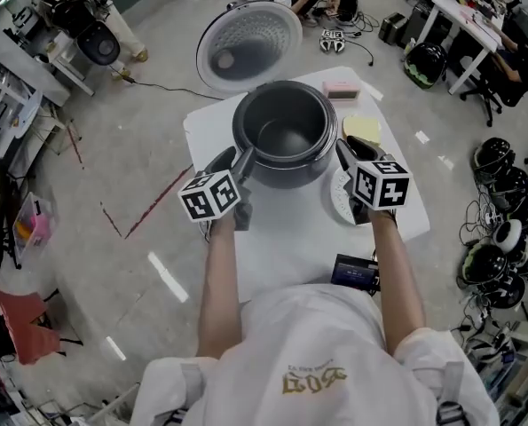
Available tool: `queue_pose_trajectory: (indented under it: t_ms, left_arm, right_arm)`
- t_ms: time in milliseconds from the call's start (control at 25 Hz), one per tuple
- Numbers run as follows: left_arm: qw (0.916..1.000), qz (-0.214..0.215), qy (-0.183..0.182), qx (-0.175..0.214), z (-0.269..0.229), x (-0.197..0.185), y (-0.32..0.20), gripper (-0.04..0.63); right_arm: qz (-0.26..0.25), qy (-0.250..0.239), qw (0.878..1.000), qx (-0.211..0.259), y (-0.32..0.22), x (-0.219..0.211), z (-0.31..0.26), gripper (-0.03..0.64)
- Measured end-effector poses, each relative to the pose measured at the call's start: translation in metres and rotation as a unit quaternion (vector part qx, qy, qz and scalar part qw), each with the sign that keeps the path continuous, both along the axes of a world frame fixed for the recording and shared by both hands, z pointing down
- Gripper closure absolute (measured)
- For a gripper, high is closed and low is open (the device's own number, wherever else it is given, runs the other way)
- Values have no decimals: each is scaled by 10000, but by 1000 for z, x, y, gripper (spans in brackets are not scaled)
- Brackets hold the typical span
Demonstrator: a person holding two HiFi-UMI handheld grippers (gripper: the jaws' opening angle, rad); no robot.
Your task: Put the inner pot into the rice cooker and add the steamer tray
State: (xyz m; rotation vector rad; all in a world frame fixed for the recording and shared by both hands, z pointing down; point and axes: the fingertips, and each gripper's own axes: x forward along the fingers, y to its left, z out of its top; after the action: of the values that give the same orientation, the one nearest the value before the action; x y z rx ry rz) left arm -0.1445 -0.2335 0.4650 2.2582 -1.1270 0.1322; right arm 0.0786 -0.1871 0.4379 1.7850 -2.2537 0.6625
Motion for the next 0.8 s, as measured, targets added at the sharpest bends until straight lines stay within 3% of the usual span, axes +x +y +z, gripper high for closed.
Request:
queue_pose_trajectory:
  t_ms: [160,240,520,800]
  left_arm:
    - [9972,515,-434,318,5,10,33,344]
    - [9962,709,-408,303,11,19,51,344]
    - [9896,1398,-283,-172,48,64,98,345]
    - [9847,1640,-359,-478,77,118,117,360]
  right_arm:
    - [326,-75,9994,-97,34,2,14,506]
    - [481,-84,9986,-211,52,6,27,506]
    - [1048,-218,9922,-639,112,35,63,506]
    - [1094,-338,9898,-851,129,80,96,502]
